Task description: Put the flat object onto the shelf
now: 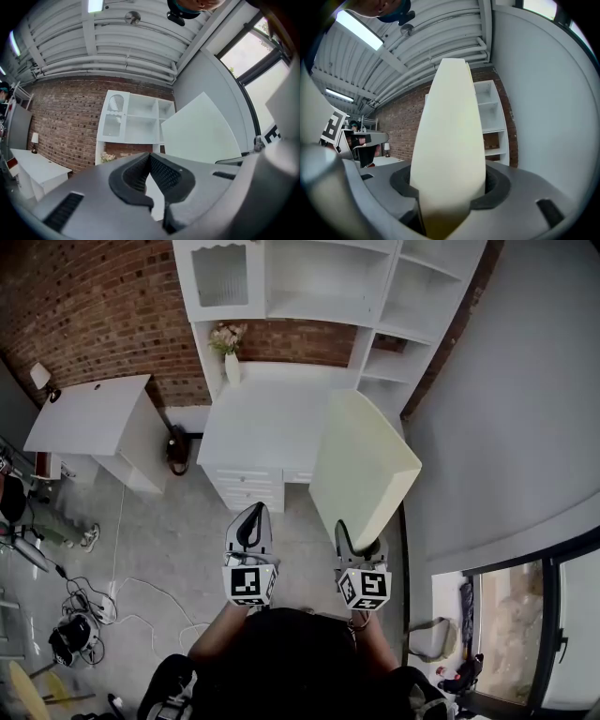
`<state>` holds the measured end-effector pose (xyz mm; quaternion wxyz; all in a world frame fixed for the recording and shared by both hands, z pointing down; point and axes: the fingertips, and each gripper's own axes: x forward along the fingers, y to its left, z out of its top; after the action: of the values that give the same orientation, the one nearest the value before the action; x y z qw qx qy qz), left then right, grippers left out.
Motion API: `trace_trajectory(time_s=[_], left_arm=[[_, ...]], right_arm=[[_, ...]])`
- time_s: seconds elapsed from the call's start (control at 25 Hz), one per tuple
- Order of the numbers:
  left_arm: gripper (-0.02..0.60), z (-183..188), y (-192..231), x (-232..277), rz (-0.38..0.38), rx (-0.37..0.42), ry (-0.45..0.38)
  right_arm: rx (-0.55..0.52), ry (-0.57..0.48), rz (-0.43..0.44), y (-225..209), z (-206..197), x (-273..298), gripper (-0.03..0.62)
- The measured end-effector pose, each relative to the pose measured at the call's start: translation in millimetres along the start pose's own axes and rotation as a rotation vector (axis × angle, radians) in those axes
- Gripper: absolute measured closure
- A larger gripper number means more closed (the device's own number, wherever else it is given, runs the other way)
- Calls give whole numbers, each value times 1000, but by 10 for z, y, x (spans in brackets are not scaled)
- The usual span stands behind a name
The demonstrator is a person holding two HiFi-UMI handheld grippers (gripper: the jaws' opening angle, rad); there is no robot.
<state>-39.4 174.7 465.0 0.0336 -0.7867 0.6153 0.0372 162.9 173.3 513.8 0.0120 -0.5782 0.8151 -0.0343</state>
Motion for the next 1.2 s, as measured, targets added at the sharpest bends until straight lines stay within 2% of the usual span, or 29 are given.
trace_trajectory(time_s=[0.28,0.96,1.2], left_arm=[[572,-22,102,31,-4,-12,1],[572,-88,729,125,-72,-46,0],[572,-201,838,281,-90,-59,24]], right_arm=[[40,-2,13,65,9,92,315],[24,8,-22,572,-42,440,315],[-11,26,-41,528,-66,637,316]])
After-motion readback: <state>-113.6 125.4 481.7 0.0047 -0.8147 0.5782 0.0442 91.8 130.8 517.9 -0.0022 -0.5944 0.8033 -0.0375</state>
